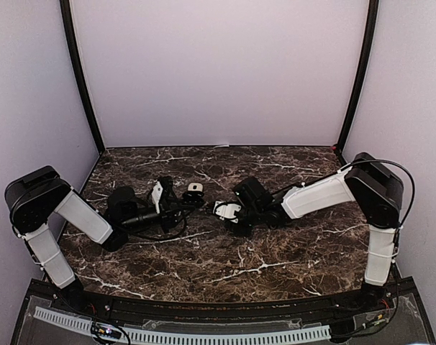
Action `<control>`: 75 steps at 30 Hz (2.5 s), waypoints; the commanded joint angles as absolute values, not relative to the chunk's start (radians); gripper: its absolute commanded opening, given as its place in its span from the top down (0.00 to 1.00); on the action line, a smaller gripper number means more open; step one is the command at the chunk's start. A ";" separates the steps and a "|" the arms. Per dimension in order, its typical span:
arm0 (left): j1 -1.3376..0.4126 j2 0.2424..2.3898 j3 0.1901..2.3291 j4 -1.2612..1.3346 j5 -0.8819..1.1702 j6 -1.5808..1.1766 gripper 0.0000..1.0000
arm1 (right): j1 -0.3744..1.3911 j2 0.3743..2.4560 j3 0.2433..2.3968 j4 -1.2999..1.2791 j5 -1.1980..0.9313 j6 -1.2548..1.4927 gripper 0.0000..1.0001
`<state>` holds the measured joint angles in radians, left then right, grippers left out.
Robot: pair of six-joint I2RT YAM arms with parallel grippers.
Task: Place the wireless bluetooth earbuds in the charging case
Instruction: Pick up the right earbud from the center of the board.
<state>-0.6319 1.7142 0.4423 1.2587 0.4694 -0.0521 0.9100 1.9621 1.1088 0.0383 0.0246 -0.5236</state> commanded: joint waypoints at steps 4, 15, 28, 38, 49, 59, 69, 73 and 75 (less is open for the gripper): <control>-0.628 1.674 0.432 1.282 0.472 -0.044 0.94 | 0.890 1.958 1.117 0.069 -0.028 -0.454 0.60; -0.628 1.674 0.431 1.282 0.472 -0.043 0.94 | 0.780 1.857 1.004 0.161 -0.279 -0.198 0.52; -0.629 1.675 0.431 1.282 0.477 -0.043 0.94 | 0.779 1.928 1.024 0.149 -0.286 -0.203 0.52; -0.629 1.676 0.432 1.278 0.478 -0.041 0.94 | 0.781 1.968 1.059 0.112 -0.288 -0.232 0.56; -0.629 1.674 0.433 1.271 0.476 -0.035 0.94 | 0.795 2.004 1.106 0.078 -0.266 -0.262 0.65; -0.629 1.673 0.445 1.234 0.493 0.009 0.95 | 0.796 1.941 1.071 0.096 -0.265 -0.257 0.72; -0.629 1.684 0.448 1.229 0.536 0.061 0.98 | 0.796 1.833 0.999 0.115 -0.277 -0.227 0.77; -0.629 1.695 0.451 1.235 0.574 0.076 0.98 | 0.797 1.775 0.954 0.128 -0.282 -0.213 0.77; -0.630 1.701 0.451 1.250 0.608 0.077 0.98 | 0.799 1.741 0.935 0.127 -0.283 -0.207 0.77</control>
